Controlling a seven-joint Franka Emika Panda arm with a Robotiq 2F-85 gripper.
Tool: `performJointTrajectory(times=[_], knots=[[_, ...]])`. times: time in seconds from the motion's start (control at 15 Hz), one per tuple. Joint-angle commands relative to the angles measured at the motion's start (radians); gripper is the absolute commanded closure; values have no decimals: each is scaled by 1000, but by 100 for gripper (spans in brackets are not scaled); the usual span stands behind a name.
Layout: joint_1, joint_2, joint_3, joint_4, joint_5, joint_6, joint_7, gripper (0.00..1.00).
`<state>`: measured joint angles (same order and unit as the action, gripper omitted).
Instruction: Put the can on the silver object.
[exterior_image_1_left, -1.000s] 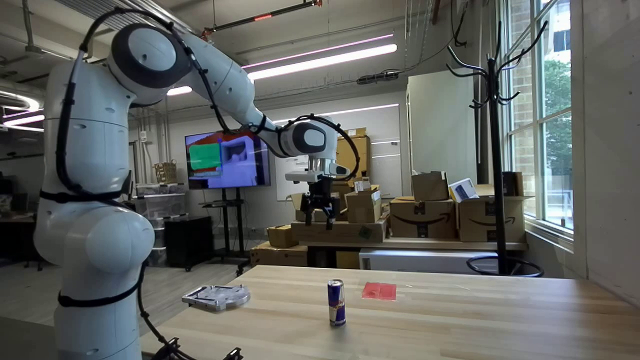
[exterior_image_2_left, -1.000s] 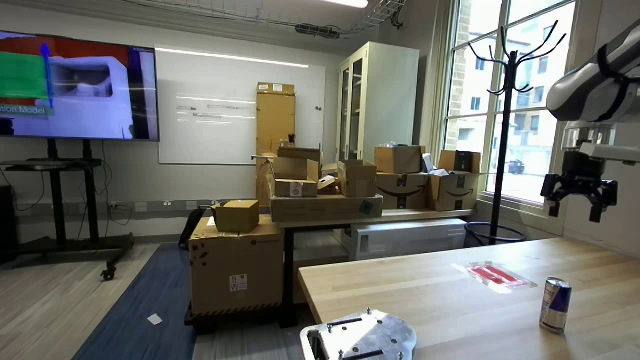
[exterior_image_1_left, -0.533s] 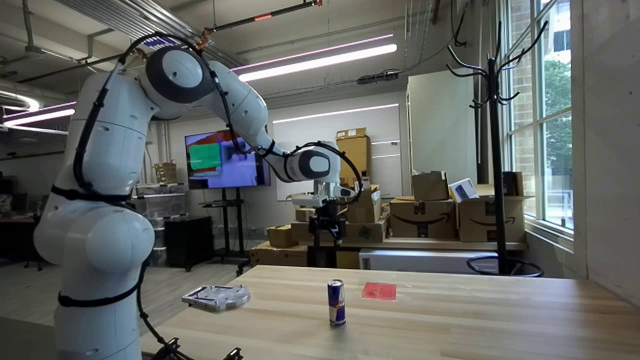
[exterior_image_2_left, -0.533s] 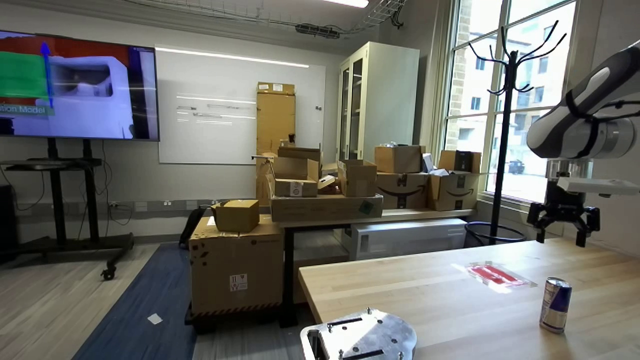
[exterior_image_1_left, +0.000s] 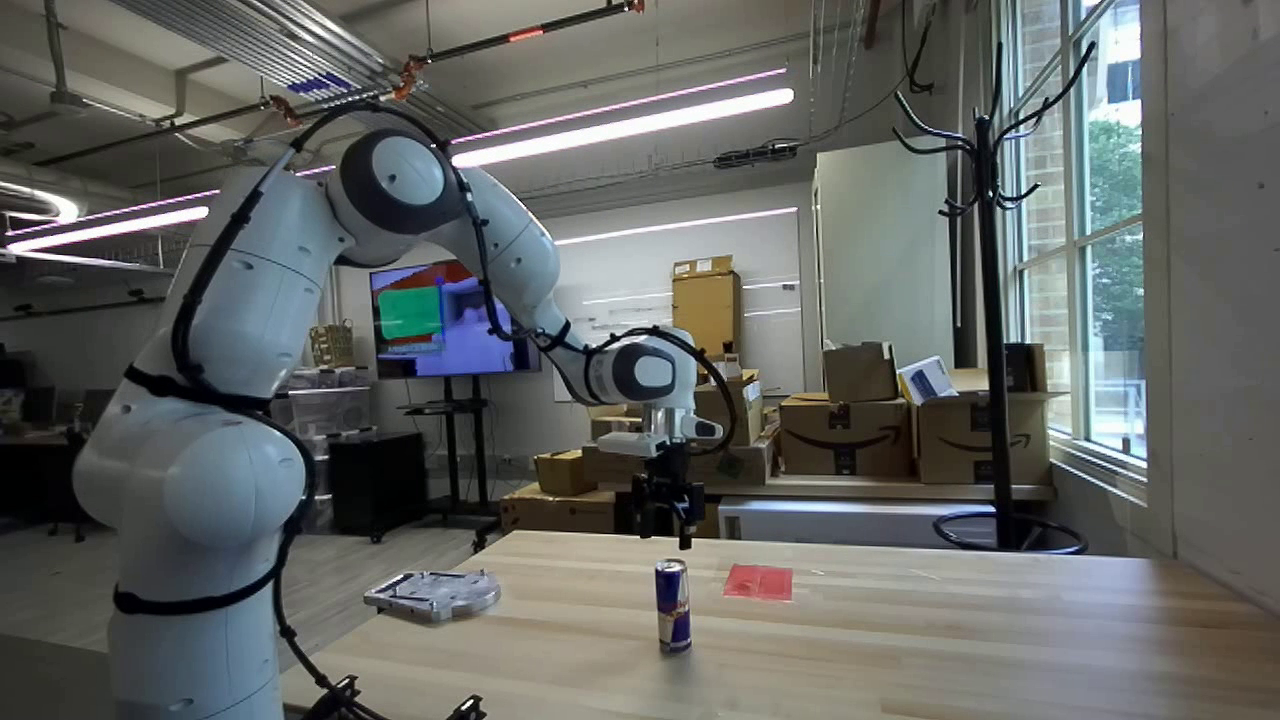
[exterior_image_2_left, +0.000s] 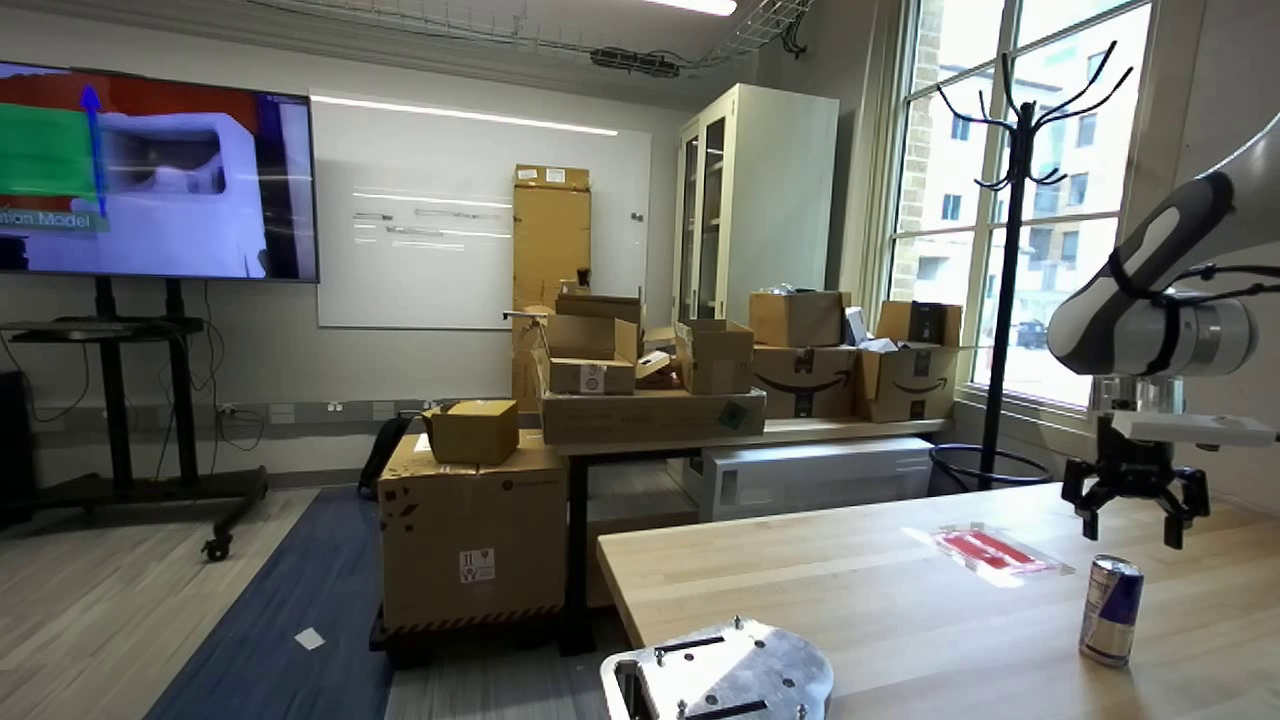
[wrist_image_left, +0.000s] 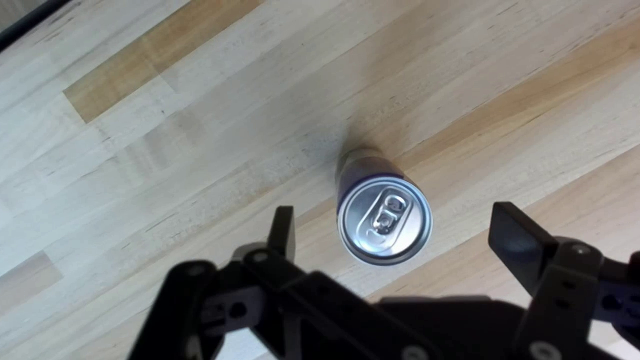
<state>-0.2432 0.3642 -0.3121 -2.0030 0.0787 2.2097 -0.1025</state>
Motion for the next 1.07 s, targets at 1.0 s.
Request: performJointTrajectory(times=[1.0], knots=[[-73, 212, 76, 158, 33, -17, 19, 0]])
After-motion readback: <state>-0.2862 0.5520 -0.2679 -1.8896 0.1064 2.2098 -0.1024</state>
